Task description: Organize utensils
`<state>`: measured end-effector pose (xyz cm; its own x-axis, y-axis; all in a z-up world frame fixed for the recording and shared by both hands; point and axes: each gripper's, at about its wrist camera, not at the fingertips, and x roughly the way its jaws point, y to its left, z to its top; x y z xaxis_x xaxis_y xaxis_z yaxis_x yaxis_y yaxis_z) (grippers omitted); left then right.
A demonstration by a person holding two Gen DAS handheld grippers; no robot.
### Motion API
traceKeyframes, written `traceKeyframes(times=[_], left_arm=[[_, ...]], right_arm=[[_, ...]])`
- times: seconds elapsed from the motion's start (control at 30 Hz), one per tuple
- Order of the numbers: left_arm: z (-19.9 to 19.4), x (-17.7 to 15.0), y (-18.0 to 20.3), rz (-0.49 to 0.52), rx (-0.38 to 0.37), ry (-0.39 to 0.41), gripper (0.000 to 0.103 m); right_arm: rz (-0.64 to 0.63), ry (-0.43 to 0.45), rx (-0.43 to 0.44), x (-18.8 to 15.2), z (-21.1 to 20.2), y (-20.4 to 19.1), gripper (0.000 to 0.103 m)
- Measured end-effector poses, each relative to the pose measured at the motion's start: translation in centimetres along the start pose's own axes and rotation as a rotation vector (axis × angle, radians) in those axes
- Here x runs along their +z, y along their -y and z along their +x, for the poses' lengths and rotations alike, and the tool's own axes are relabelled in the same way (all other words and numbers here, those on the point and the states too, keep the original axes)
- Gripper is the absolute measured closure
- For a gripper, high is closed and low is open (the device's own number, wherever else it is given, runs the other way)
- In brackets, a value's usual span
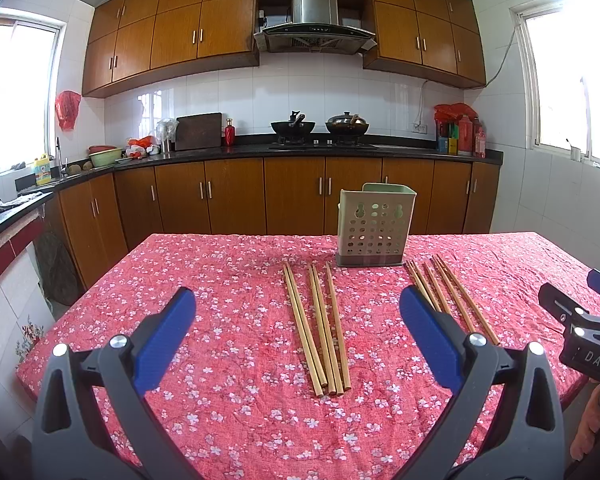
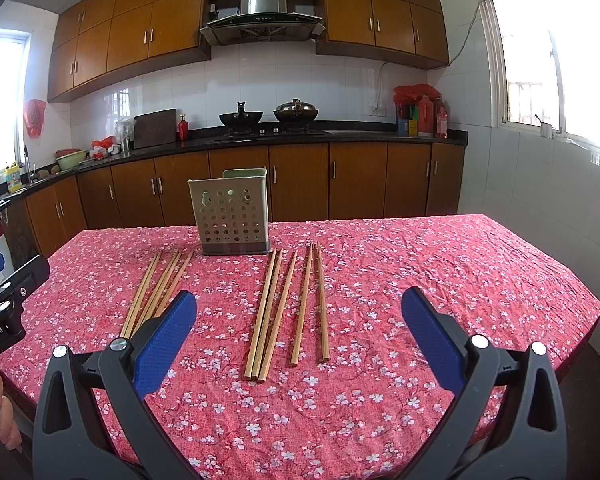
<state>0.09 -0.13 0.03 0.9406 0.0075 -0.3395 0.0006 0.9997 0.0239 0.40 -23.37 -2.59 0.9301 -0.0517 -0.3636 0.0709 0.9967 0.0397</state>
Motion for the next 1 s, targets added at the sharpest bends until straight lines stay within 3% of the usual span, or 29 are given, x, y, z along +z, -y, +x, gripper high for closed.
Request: traceKeyframes(times=[1.0], left_arm=[[-0.16, 0.11, -0.22, -0.001, -0.004, 0.0, 0.004]], right_arm=[[0.002, -0.001, 0.0, -0.03, 0.04, 0.05, 0.002]])
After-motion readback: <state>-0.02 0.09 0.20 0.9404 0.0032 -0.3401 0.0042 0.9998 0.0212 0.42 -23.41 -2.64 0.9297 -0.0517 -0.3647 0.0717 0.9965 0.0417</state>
